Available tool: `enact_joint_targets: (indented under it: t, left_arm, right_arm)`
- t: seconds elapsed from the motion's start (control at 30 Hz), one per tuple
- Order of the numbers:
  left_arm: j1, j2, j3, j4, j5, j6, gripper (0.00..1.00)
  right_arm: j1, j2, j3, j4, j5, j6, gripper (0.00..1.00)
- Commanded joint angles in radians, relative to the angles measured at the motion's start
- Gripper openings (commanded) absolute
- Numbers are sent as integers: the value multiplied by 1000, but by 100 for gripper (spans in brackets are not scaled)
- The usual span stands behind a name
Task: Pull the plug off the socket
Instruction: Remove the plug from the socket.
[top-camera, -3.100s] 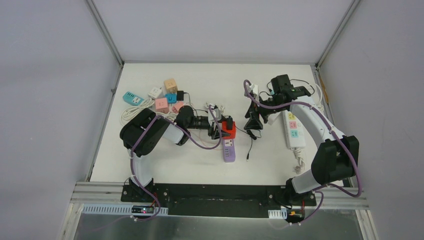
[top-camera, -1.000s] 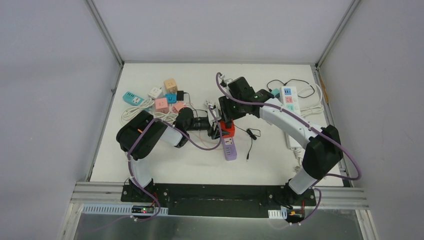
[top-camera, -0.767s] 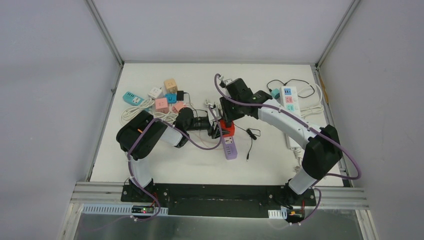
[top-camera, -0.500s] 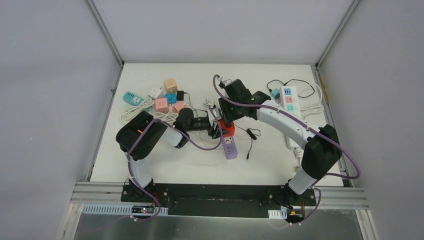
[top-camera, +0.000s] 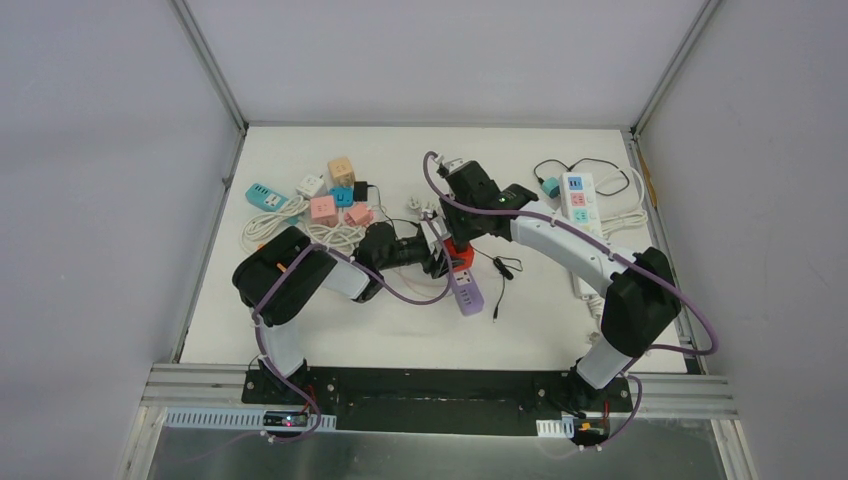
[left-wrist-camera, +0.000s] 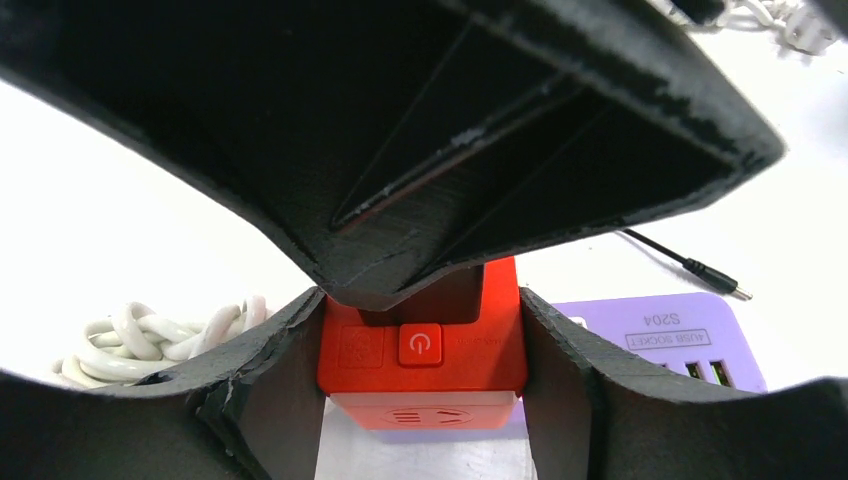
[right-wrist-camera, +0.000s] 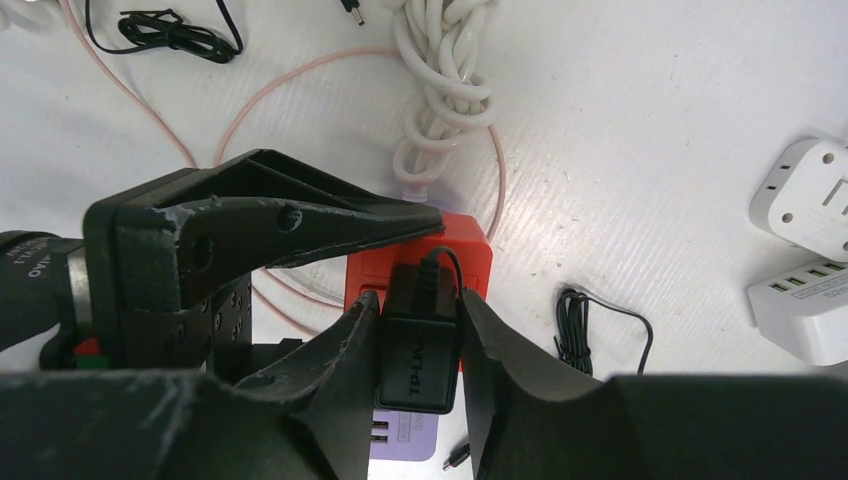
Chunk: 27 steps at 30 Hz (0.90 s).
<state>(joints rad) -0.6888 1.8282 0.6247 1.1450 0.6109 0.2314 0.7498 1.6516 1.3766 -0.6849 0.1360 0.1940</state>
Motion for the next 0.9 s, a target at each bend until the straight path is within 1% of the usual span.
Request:
enact_joint_targets:
  t: [0.0,0.13,0.2,0.5,0.63,0.67,0.77,0.87]
  left_arm:
    - [-24,-16,-3,-1,-142,76,0]
    - [-27,-16,-3,0,-162,77,0]
    - [-30,-15,-3,2,-175,78,0]
    - [-40,-7,-3,1,-199,99,0]
    - [-40,-8,-1,-16,-190,116,0]
    - [-40,-8,-1,-19,-186,119,0]
    - [-40,-10,-3,-21,-174,130,0]
    - [-40,-8,-4,-23,-170,131,0]
  right_arm:
    - [-7,8,-5,55,63,-68,15]
    - [-8,28,26,46,62,-80,3]
    - [-7,28,30,45,65,-82,0]
    - [14,27,18,47,41,-53,0]
    - [1,12,18,42,47,-80,0]
    - [-16,4,15,44,27,-90,0]
    - [-76,-23,-3,38,-102,-113,0]
    - [-98,-42,-22,45,-127,-123,0]
